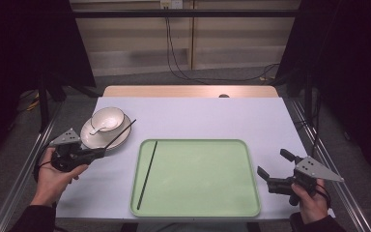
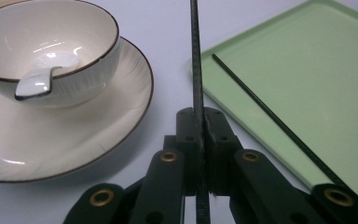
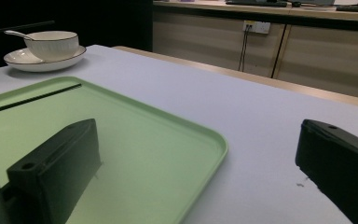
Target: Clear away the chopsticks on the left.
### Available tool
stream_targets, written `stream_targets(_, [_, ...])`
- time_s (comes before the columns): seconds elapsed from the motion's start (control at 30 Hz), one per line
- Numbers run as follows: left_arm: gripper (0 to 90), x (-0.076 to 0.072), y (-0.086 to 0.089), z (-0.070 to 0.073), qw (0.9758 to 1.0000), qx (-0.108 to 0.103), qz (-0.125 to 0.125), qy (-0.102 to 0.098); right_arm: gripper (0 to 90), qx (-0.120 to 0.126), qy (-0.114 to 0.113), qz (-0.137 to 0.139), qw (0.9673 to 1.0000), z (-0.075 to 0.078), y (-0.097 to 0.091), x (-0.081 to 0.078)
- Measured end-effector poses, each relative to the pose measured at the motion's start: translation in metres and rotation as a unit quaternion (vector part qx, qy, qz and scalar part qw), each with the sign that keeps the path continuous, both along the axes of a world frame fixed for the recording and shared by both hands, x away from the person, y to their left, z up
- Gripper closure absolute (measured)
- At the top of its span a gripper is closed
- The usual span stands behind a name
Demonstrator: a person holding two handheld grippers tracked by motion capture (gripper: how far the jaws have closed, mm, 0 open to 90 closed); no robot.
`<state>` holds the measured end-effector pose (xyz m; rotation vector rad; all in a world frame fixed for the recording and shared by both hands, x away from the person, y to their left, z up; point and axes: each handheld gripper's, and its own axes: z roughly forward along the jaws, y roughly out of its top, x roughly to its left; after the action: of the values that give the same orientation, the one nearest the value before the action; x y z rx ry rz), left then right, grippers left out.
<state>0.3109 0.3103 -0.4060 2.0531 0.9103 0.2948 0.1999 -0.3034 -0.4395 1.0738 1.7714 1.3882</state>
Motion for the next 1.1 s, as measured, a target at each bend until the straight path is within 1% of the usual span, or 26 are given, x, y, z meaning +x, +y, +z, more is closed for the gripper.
stream_targets(0.07, [85.9, -0.008, -0.003, 0.001, 1.0000, -0.004, 0.005, -0.004, 0.0, -0.001, 0.001, 0.002, 1.0000, 0.000, 0.000, 0.000])
stream_targets(0.1, [86.0, -0.012, -0.005, 0.001, 0.9999, -0.007, 0.009, -0.002, 0.0, 0.000, 0.000, 0.000, 1.0000, 0.000, 0.000, 0.000])
stream_targets(0.23, [86.0, -0.025, -0.013, 0.001, 0.9999, -0.002, 0.015, 0.000, 0.0, -0.001, 0.001, 0.002, 1.0000, 0.000, 0.000, 0.000])
stream_targets(0.33, [86.0, -0.032, -0.016, 0.002, 0.9995, -0.006, 0.030, 0.005, 0.0, -0.001, 0.001, -0.001, 1.0000, 0.000, 0.000, 0.000])
stream_targets(0.4, [86.0, -0.040, -0.020, 0.003, 0.9993, -0.008, 0.036, 0.002, 0.0, -0.001, 0.000, 0.001, 1.0000, 0.000, 0.000, 0.000])
stream_targets(0.47, [86.0, -0.045, -0.024, 0.003, 0.9988, -0.010, 0.046, 0.009, 0.0, -0.001, 0.001, 0.001, 1.0000, 0.000, 0.000, 0.000])
stream_targets(0.53, [86.0, -0.051, -0.030, 0.001, 0.9982, -0.014, 0.058, 0.008, 0.0, -0.001, 0.001, 0.000, 1.0000, 0.000, 0.001, 0.000])
stream_targets(0.63, [86.0, -0.061, -0.041, -0.001, 0.9972, -0.025, 0.069, 0.016, 0.0, -0.001, 0.002, 0.002, 1.0000, 0.000, 0.001, 0.000])
stream_targets(0.7, [86.0, -0.066, -0.047, -0.002, 0.9961, -0.030, 0.080, 0.019, 0.0, -0.002, 0.002, 0.001, 1.0000, 0.000, 0.001, 0.000])
stream_targets(0.73, [86.0, -0.069, -0.051, -0.003, 0.9958, -0.032, 0.083, 0.018, 0.0, -0.002, 0.002, 0.001, 1.0000, 0.000, 0.001, 0.000])
stream_targets(0.8, [86.0, -0.073, -0.059, -0.005, 0.9956, -0.031, 0.086, 0.022, 0.0, -0.002, 0.001, 0.001, 1.0000, 0.000, 0.000, 0.000])
stream_targets(0.83, [86.0, -0.075, -0.063, -0.005, 0.9954, -0.039, 0.083, 0.026, 0.0, -0.001, 0.001, 0.002, 1.0000, 0.000, 0.001, 0.001])
stream_targets(0.87, [86.0, -0.077, -0.070, -0.005, 0.9948, -0.042, 0.088, 0.030, 0.0, -0.002, 0.001, 0.002, 1.0000, 0.000, 0.001, 0.000])
stream_targets(0.9, [86.0, -0.079, -0.076, -0.006, 0.9944, -0.039, 0.092, 0.034, 0.0, -0.002, 0.002, 0.000, 1.0000, 0.000, 0.001, 0.000])
stream_targets(0.93, [86.0, -0.079, -0.082, -0.007, 0.9928, -0.043, 0.105, 0.037, 0.0, -0.003, 0.002, 0.000, 1.0000, 0.000, 0.001, 0.000])
stream_targets(1.0, [86.0, -0.076, -0.091, -0.009, 0.9910, -0.039, 0.120, 0.044, 0.0, -0.002, 0.002, 0.001, 1.0000, 0.000, 0.001, 0.000])
stream_targets(1.03, [86.0, -0.073, -0.095, -0.012, 0.9886, -0.044, 0.137, 0.046, 0.0, -0.002, 0.002, 0.002, 1.0000, 0.000, 0.001, 0.000])
stream_targets(1.07, [85.9, -0.070, -0.098, -0.016, 0.9870, -0.041, 0.145, 0.056, 0.0, -0.002, 0.002, 0.002, 1.0000, 0.000, 0.001, 0.000])
stream_targets(1.1, [85.9, -0.069, -0.101, -0.019, 0.9858, -0.042, 0.151, 0.060, 0.0, 0.000, 0.004, 0.002, 1.0000, 0.000, 0.001, 0.000])
